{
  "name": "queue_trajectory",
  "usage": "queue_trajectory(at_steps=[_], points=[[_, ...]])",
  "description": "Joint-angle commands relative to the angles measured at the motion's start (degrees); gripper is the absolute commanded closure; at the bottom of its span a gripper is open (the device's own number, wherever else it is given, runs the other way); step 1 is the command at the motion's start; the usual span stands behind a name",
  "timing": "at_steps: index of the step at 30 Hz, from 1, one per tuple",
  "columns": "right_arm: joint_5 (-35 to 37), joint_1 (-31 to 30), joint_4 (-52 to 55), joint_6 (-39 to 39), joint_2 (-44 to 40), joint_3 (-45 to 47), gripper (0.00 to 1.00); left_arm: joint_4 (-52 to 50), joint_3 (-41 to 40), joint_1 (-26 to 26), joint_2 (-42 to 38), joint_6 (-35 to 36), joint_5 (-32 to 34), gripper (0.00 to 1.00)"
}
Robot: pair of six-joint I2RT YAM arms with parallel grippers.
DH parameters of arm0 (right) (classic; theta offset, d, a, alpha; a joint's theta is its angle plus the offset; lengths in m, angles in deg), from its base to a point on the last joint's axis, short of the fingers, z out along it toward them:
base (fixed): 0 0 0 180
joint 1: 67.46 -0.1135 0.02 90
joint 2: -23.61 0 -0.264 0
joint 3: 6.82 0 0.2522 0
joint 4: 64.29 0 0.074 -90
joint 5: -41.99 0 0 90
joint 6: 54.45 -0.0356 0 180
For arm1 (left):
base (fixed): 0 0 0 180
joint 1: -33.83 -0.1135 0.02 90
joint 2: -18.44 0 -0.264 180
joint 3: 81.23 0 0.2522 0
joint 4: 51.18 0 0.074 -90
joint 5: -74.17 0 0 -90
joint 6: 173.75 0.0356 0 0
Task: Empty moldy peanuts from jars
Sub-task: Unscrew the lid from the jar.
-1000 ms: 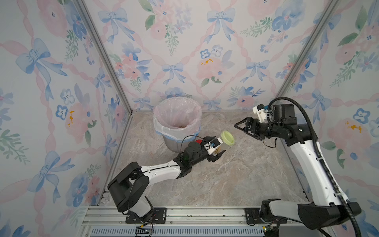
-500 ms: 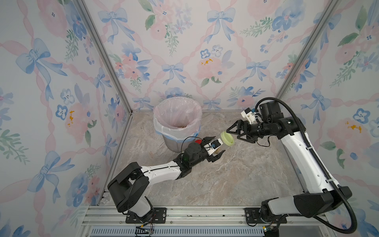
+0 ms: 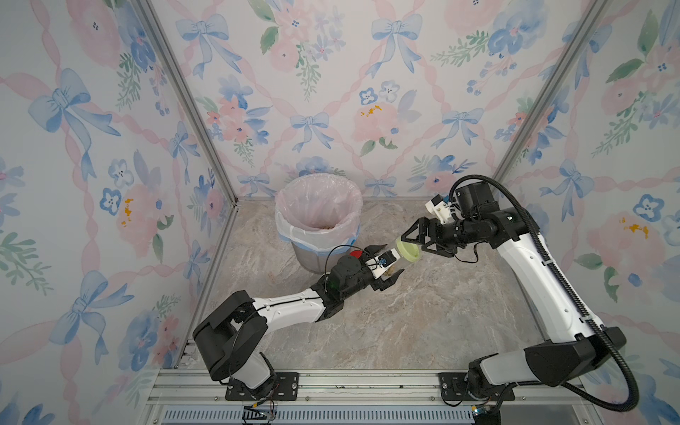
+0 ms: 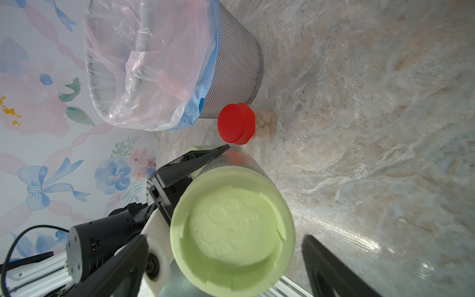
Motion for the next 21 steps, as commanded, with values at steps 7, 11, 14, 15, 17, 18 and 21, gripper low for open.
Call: queue_trajectory(at_steps=[7,11,14,15,17,18,21], points=[[2.4,-1.75,1.49,0.96,0.62,-0.84,0.06,5.31,1.49,0.48,-1.91,1.24,0.28,0.66],[2.65,-2.1,1.51,1.23,0.63,-0.5,0.07,5.33,1.64,0.57,-1.96,1.11,0.41,0.66],[2.76,-2.35,1.4,1.32,0.69,-0.19,0.07,5.31,1.74,0.65,-1.92,1.12,0.46,0.66],[3.02,-2.55,1.46,1.41,0.71,-0.06,0.08,5.28,1.83,0.71,-1.8,1.18,0.43,0.66],[3.49,-3.05,1.45,1.65,0.8,0.17,0.09,5.22,1.92,0.72,-1.88,1.2,0.39,0.66],[3.7,-3.13,1.47,1.74,0.8,0.32,0.09,5.27,1.92,0.79,-1.86,1.22,0.37,0.66],[3.6,-3.4,0.96,1.77,0.89,1.01,0.11,5.26,1.92,0.83,-1.97,1.18,0.37,0.67]])
